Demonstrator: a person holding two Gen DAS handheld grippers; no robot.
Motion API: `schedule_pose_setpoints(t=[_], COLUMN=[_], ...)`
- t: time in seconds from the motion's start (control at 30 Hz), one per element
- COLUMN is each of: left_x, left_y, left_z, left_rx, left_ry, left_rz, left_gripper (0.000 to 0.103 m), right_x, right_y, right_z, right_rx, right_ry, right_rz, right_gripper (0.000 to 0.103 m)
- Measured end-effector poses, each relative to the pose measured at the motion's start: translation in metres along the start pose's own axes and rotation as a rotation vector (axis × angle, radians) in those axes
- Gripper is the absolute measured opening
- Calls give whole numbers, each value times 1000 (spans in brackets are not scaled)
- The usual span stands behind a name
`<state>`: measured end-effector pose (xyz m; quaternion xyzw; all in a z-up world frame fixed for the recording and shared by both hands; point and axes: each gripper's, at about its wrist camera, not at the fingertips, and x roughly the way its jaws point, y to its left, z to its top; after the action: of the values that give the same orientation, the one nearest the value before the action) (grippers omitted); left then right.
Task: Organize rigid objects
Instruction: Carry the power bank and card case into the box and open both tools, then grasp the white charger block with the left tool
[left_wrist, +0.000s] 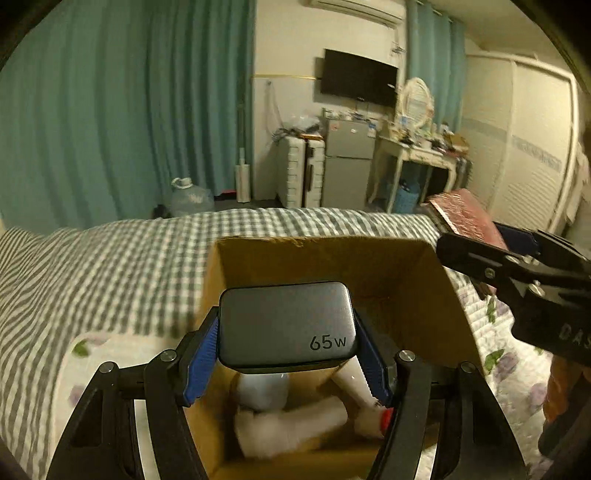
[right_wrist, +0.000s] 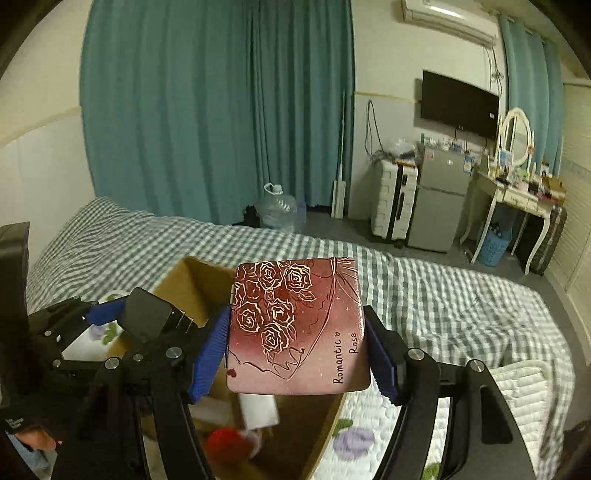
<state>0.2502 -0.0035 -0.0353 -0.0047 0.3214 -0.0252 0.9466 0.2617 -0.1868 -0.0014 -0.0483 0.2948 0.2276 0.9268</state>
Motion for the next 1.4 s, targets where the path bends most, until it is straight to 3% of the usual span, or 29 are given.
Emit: schedule_pose_setpoints(t=[0.1,0.23,0.33,0.6,0.67,0.7,0.87,0.97,1.17,1.4], left_x=[16,35,26,3,-3,-8,-36,-56,-90,-97], left_y=[-5,-7,-1,13,13,12,23,27,28,25], left_z=[-2,-8,-8,-4,-4,-4,-4,-5,-39,-81], left_rx=[62,71,37,2,2,-1,-50,-59,-86,-113], left_ry=[1,83,30,7,-10,-16,-38,-51,-25,24], left_rz=[-10,26,18,29,42,47,60,82,110,106], left_gripper=[69,70,71,71,71,71,71,71,71,71], right_x=[22,29,26,31,25,20,-4,-26,-61,-78], right_y=[-11,-15,-13,2,1,1,-11,-11,-4,4], right_z=[-3,-6,-10,-17,-17,-17,-20,-28,-50,-102], right_rx=[26,33,27,-38,-46,-39,24,16,16,30], right_ry=[38,49,50,63,33,16,-10,-24,-39,4], right_rz=[27,19,20,12,-5,-9,21,-8,-13,-66], right_gripper=[69,69,69,70,91,94,95,95,95,98])
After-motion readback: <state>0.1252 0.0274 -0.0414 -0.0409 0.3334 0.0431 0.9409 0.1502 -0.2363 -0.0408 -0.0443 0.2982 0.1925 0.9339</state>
